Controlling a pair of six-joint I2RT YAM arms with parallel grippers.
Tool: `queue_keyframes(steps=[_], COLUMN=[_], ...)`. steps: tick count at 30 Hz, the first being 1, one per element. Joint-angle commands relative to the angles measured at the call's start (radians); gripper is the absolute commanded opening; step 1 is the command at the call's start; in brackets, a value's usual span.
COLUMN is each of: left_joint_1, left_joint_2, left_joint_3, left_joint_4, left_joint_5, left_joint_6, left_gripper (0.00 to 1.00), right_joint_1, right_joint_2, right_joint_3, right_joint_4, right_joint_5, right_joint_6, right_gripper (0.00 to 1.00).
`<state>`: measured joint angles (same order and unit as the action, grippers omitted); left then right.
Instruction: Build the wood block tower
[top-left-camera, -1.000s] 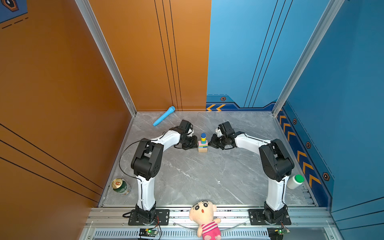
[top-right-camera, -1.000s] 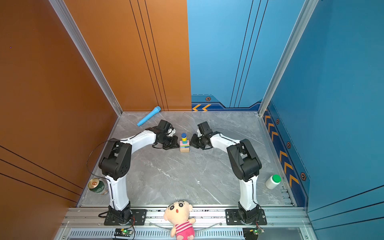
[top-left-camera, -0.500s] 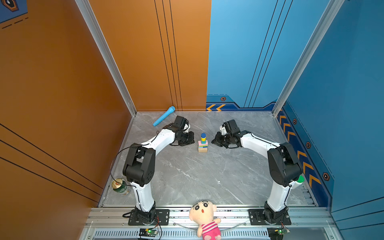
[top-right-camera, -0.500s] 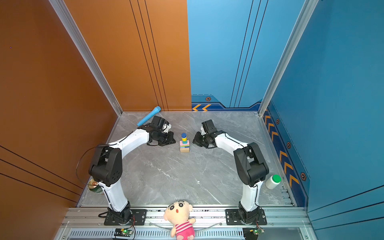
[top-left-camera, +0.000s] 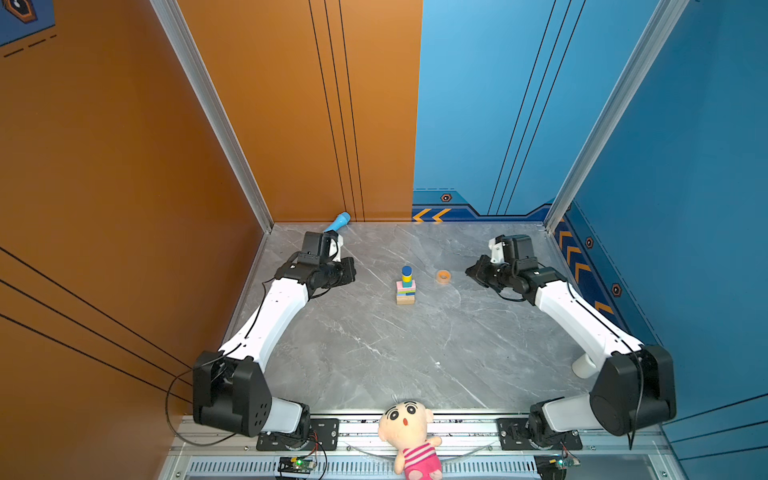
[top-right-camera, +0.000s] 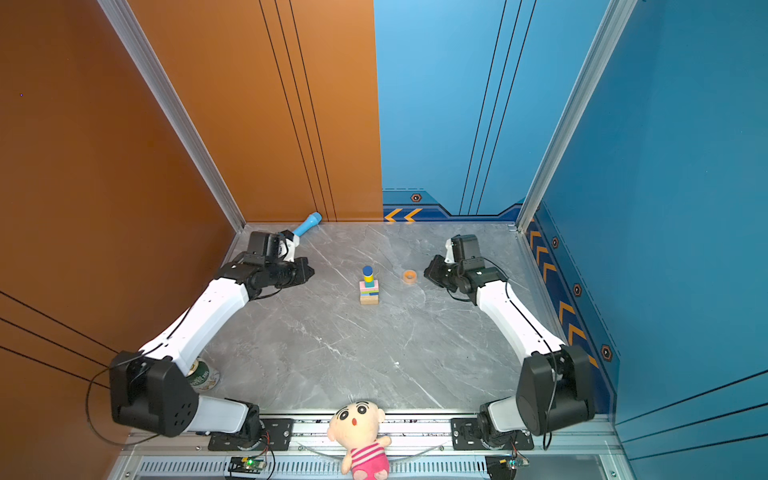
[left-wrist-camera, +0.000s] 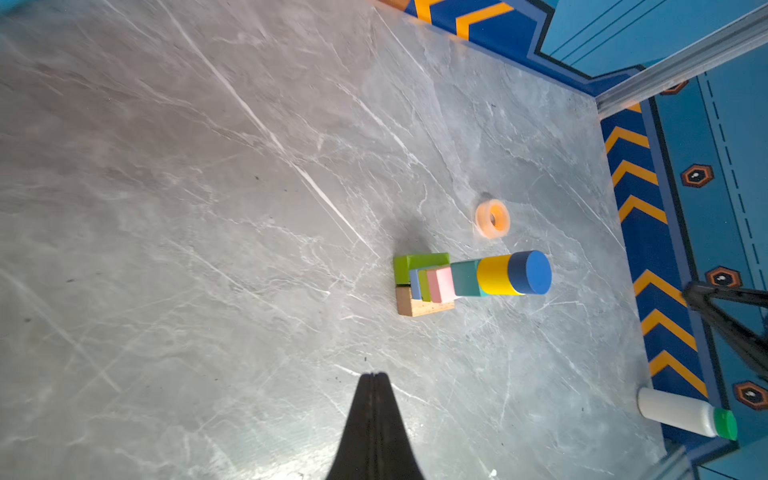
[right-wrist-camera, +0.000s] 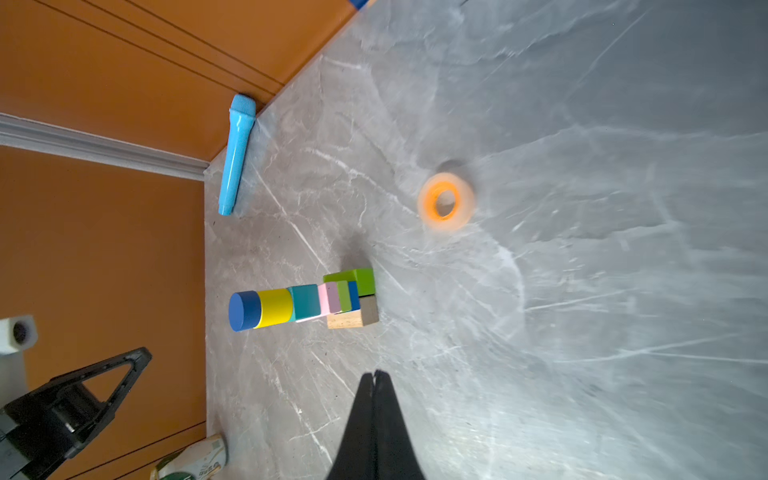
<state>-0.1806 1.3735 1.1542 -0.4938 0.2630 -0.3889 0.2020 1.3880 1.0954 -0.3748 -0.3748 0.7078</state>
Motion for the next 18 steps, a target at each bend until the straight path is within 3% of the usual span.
queue_keyframes(steps=[1,3,4,5,6,8,9,12,18], left_joint_1=[0.028,0.048,0.057,0.065,0.077,0.092,0.099,0.117,0.129], left_joint_2=[-0.105,-0.189,-0.227,-0.273,-0.317,-0.395,-0.431,-0.505,-0.444], left_joint_3=[-0.067,-0.116,-0.169,-0.212,-0.259,-0.354,-0.411,-0.574,-0.829], left_joint_4=[0.014,0.046,0.069,0.096,0.129,0.206,0.262,0.476,0.927], left_joint_5=[-0.109,-0.174,-0.214,-0.263,-0.327,-0.445,-0.512,-0.634,-0.644], left_joint_6=[0.059,0.085,0.093,0.101,0.105,0.107,0.107,0.114,0.219], left_gripper=[0.09,0.24,0.32,0.5,0.69,0.96,0.98,0.98,0.98], right_joint_1=[-0.063,-0.123,-0.147,-0.171,-0.192,-0.212,-0.217,-0.219,-0.214], right_joint_2=[-0.084,-0.141,-0.168,-0.199,-0.23,-0.286,-0.312,-0.373,-0.438], right_joint_3=[-0.048,-0.082,-0.099,-0.118,-0.134,-0.16,-0.176,-0.227,-0.367], right_joint_4=[-0.096,-0.106,-0.106,-0.102,-0.1,-0.09,-0.079,-0.014,0.157], right_joint_5=[0.044,0.044,0.044,0.042,0.044,0.066,0.086,0.152,0.336], right_joint_6=[-0.079,-0.097,-0.101,-0.108,-0.121,-0.147,-0.162,-0.211,-0.337], right_gripper=[0.1,0.23,0.4,0.62,0.77,0.94,1.0,1.0,1.0])
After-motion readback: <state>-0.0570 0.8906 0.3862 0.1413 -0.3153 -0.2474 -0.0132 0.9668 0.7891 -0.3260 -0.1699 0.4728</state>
